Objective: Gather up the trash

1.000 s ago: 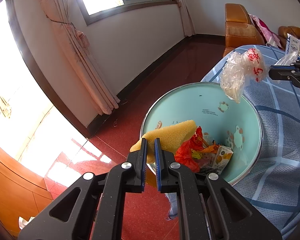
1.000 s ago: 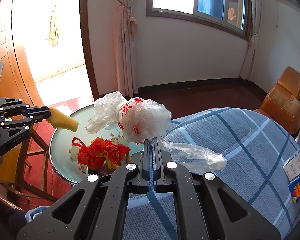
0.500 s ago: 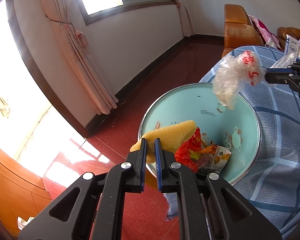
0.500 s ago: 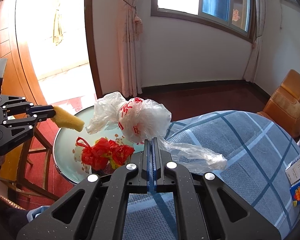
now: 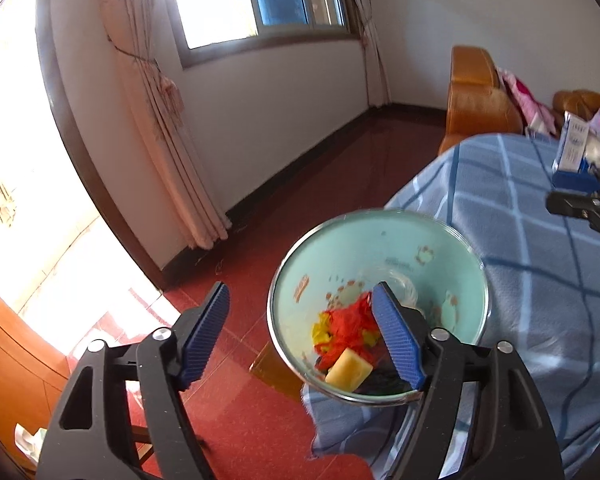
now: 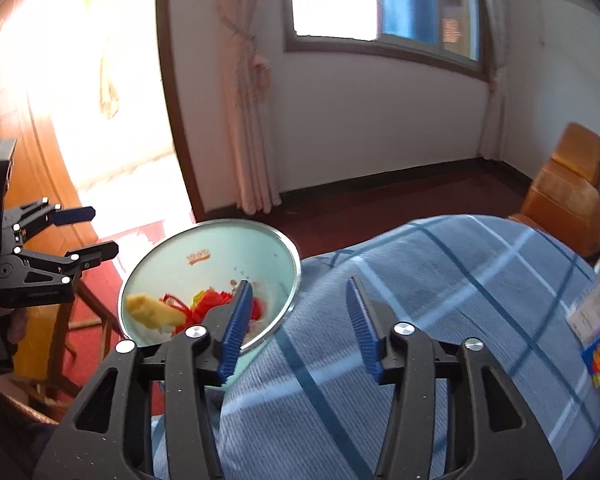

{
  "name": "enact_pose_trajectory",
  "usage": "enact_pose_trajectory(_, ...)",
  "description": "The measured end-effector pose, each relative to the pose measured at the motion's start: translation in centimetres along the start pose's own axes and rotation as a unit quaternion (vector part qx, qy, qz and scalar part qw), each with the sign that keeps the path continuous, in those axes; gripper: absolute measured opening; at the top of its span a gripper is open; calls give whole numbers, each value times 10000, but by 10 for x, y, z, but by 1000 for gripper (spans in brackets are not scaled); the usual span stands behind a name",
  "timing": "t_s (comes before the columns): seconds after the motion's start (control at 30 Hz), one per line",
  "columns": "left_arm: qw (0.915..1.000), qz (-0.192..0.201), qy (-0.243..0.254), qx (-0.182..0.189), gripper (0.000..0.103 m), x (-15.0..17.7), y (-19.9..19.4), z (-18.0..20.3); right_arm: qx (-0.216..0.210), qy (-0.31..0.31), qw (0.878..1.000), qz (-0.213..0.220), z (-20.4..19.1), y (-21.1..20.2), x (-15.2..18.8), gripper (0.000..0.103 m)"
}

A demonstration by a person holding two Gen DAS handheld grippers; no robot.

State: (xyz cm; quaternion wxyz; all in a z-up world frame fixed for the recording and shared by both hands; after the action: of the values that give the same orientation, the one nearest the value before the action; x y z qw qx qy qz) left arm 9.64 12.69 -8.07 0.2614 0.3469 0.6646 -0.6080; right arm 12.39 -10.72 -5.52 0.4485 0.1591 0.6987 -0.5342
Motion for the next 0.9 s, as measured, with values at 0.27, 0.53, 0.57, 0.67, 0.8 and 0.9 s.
enact_pose_trajectory(0.27, 9986, 513, -114, 51, 90, -12, -30, 8, 555, 422, 9967, 415, 26, -53, 15, 55)
enact_pose_trajectory(0.53, 9977, 668, -65, 104, 92, -17, -42, 18, 871, 526, 9926, 658, 34, -78, 21, 59)
enact_pose_trajectory(0.57, 9976, 680, -69, 99, 92, -17, -43, 18, 865, 537, 9925, 673, 34, -79, 22, 59)
enact_pose_trajectory(0.67, 9973, 730, -89, 66, 95, -18, -45, 16, 882, 545, 9919, 731, 33, -83, 22, 62)
enact_pose_trajectory(0.8, 9971, 750, -119, 57, 96, -17, -44, 14, 918, 562, 9913, 751, 37, -83, 24, 62)
enact_pose_trajectory(0.9, 9972, 738, -114, 53, 96, -16, -44, 14, 937, 600, 9909, 757, 38, -85, 26, 62)
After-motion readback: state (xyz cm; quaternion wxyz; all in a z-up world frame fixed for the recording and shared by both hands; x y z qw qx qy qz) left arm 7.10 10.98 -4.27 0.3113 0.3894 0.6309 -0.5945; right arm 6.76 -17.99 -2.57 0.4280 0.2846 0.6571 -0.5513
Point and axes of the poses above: each gripper's, at about its wrist camera, not at the fingertips, and y roughly the way its jaws point, z to its right, x to its underside, the point moved 4 cm from there along y, roughly the way its jaws point, and after that the axes turned 4 degrees about x, right-handed, at the moved point
